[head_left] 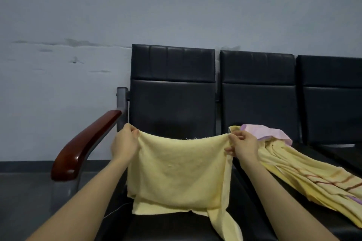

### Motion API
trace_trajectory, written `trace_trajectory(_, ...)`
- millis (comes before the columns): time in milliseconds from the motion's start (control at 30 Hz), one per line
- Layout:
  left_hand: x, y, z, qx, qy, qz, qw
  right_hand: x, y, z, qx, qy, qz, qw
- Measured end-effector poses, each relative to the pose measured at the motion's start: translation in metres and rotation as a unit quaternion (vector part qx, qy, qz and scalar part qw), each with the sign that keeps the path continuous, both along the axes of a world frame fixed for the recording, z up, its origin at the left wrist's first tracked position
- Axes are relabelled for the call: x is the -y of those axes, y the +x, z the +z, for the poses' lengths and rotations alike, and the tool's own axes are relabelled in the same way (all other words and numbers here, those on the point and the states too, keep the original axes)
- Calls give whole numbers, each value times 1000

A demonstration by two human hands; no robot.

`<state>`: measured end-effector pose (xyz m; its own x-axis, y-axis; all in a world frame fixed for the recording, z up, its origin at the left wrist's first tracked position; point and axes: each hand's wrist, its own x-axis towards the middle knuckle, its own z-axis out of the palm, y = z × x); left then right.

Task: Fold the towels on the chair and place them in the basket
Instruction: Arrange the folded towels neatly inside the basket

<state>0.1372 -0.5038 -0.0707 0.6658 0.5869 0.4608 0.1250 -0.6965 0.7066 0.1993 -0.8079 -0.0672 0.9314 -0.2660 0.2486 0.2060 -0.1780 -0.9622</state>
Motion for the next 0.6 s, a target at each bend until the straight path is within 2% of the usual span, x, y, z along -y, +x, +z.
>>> trace_trajectory(100,2,22,8,17,-22,-11,1000,-5,24,4,12,-21,-8,1000)
trace_trajectory(267,8,57,56,101,-44,-65,992,-15,55,41,93,-59,-5,994)
trace_trajectory(433,21,63,120,218,-8,-108,970,-23,63,94,216,5,-10,976)
trace_trajectory(600,30,41,142,308,18,-113,944,-24,42,119,262,56,9,963)
